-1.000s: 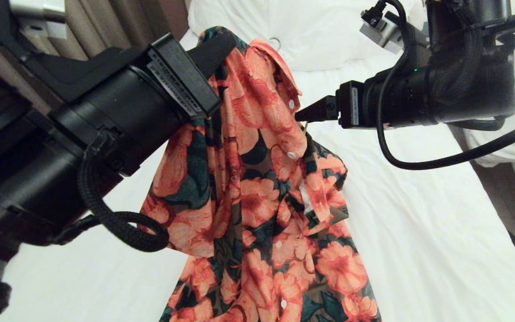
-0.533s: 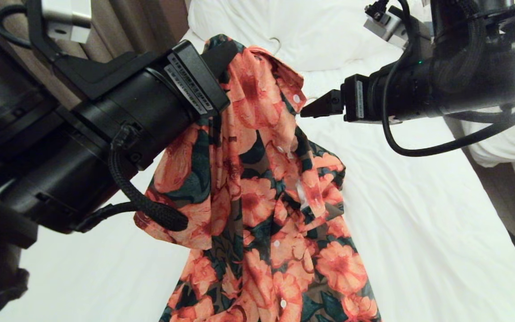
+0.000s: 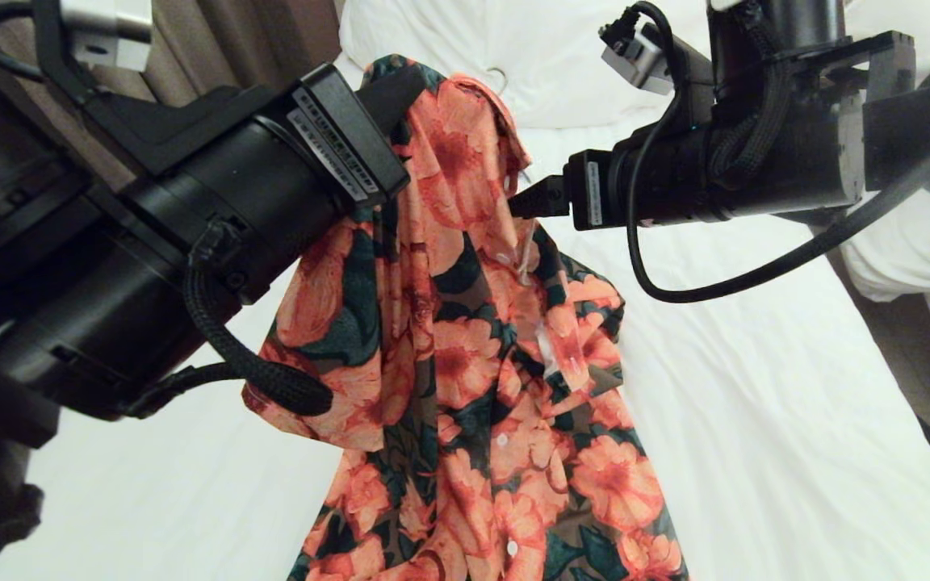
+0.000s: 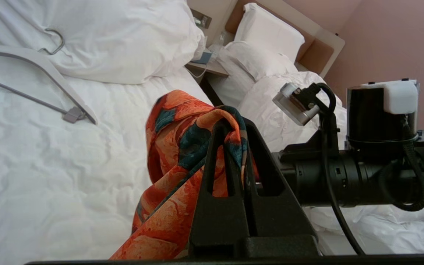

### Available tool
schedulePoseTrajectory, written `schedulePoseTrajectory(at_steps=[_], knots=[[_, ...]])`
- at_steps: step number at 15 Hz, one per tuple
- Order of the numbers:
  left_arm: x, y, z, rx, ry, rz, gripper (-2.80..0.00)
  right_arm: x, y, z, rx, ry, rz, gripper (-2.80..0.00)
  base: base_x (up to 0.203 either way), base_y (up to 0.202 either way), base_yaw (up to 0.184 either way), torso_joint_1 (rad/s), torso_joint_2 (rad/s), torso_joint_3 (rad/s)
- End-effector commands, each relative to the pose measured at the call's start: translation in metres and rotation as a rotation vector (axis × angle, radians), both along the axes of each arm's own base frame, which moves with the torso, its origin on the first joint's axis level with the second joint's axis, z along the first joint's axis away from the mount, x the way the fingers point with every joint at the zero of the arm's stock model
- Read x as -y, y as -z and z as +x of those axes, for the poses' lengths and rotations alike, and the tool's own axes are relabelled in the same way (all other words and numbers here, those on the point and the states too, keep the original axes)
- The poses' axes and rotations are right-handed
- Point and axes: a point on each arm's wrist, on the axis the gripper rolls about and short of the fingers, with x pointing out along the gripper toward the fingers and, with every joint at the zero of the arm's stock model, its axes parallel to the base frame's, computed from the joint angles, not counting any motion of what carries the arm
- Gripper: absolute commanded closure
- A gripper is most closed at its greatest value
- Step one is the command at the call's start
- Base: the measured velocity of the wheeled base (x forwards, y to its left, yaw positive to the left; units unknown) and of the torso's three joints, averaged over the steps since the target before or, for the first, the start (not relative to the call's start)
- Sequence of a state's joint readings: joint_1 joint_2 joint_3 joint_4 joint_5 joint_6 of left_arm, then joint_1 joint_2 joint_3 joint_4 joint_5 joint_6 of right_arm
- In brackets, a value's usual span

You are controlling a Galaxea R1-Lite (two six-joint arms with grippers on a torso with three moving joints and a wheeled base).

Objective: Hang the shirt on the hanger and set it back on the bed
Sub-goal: Take the clothes hanger out of the clothes

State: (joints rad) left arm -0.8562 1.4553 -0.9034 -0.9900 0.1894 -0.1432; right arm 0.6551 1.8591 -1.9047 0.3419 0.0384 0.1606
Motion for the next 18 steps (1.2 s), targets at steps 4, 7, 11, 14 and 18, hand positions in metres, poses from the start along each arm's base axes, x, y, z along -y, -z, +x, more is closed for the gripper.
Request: schedulePoseTrajectory(at_steps=[4, 7, 11, 14, 18], knots=[[-0.001, -0.001, -0.001, 0.003, 0.000, -0.007, 0.00, -0.006, 0.003, 0.005, 0.011, -0.009, -0.010, 0.00, 0.000, 0.000, 0.000, 0.000, 0.00, 0.000], [0.000, 0.000, -0.001, 0.002, 0.003, -0.006, 0.00, -0.008, 0.000, 0.008, 0.030, -0.010, -0.002, 0.00, 0.000, 0.000, 0.000, 0.000, 0.00, 0.000], [0.000, 0.000, -0.001, 0.002, 0.006, -0.004, 0.00, -0.019, 0.001, 0.021, 0.138, -0.026, 0.010, 0.00, 0.000, 0.000, 0.000, 0.000, 0.00, 0.000], [0.000, 0.001, -0.001, 0.000, 0.007, -0.001, 0.00, -0.017, -0.009, 0.012, 0.169, -0.035, 0.021, 0.00, 0.000, 0.000, 0.000, 0.000, 0.00, 0.000], [0.001, 0.005, -0.001, -0.024, 0.013, 0.032, 0.00, -0.006, -0.027, -0.001, 0.215, -0.030, 0.052, 0.00, 0.000, 0.000, 0.000, 0.000, 0.00, 0.000]])
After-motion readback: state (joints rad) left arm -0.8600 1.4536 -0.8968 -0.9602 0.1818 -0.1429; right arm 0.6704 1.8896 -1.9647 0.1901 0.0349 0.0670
